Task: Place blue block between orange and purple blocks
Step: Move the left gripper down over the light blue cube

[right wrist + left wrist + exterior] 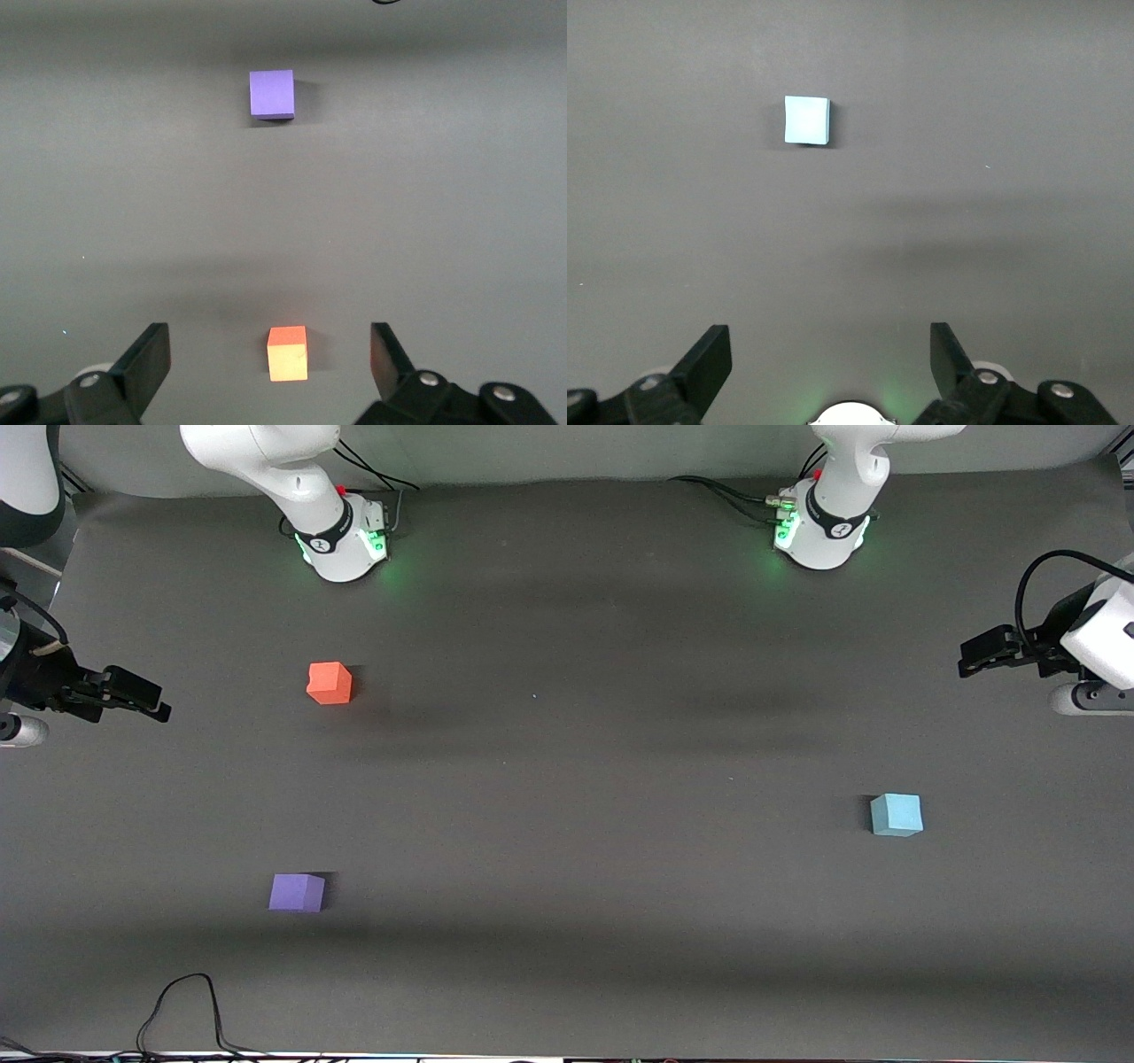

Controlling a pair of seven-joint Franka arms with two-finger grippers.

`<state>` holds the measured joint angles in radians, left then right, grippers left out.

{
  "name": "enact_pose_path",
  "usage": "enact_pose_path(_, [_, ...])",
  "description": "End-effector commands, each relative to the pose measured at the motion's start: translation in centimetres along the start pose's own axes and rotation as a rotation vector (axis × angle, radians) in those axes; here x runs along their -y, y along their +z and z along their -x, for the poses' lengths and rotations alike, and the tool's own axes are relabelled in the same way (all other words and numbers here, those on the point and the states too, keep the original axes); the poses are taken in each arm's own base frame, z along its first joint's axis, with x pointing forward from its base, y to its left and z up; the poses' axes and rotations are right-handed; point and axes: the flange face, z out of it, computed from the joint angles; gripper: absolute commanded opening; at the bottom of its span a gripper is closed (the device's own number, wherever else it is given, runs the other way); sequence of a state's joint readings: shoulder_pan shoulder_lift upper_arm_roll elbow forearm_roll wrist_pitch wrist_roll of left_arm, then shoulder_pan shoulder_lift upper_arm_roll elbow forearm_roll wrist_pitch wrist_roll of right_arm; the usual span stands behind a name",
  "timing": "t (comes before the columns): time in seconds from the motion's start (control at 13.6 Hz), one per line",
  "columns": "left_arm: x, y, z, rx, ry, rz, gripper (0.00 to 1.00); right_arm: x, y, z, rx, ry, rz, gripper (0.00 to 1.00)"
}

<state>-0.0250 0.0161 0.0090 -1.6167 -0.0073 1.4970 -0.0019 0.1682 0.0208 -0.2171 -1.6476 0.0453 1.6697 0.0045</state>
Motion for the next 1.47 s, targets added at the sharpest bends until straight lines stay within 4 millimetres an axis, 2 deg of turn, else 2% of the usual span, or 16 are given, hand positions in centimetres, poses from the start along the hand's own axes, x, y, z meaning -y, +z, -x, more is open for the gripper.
enact_pose_path(0.0, [-0.2,-0.2,0.6,0.008,-0.006,-0.017,1.00,0.1,-0.4,-0.5,-0.004,-0.021,-0.018,1.00])
enact_pose_path(0.29, [0.3,-0.1,0.5,0.008,0.008,-0.016,1.00,0.0,-0.3,-0.6,-0.003,-0.020,-0.018,1.00])
enact_pose_path(0.59, [1.6,0.9,-1.1,-0.009,0.047,-0.068,1.00,-0.2,-0.1,-0.5,0.000,-0.017,-0.016,1.00])
enact_pose_path(0.95, [2.2,1.4,-2.8,-0.020,0.062,-0.064,1.00,-0.4,-0.2,-0.5,0.000,-0.015,-0.007,1.00])
enact_pose_path(1.1, [2.1,3.4,-4.2,-0.019,0.064,-0.059,1.00,-0.4,-0.3,-0.5,-0.004,-0.011,-0.009,1.00])
enact_pose_path(1.4, [2.8,10.0,-8.8,-0.019,0.053,-0.030,1.00,-0.3,-0.1,-0.5,0.000,-0.002,-0.011,1.00])
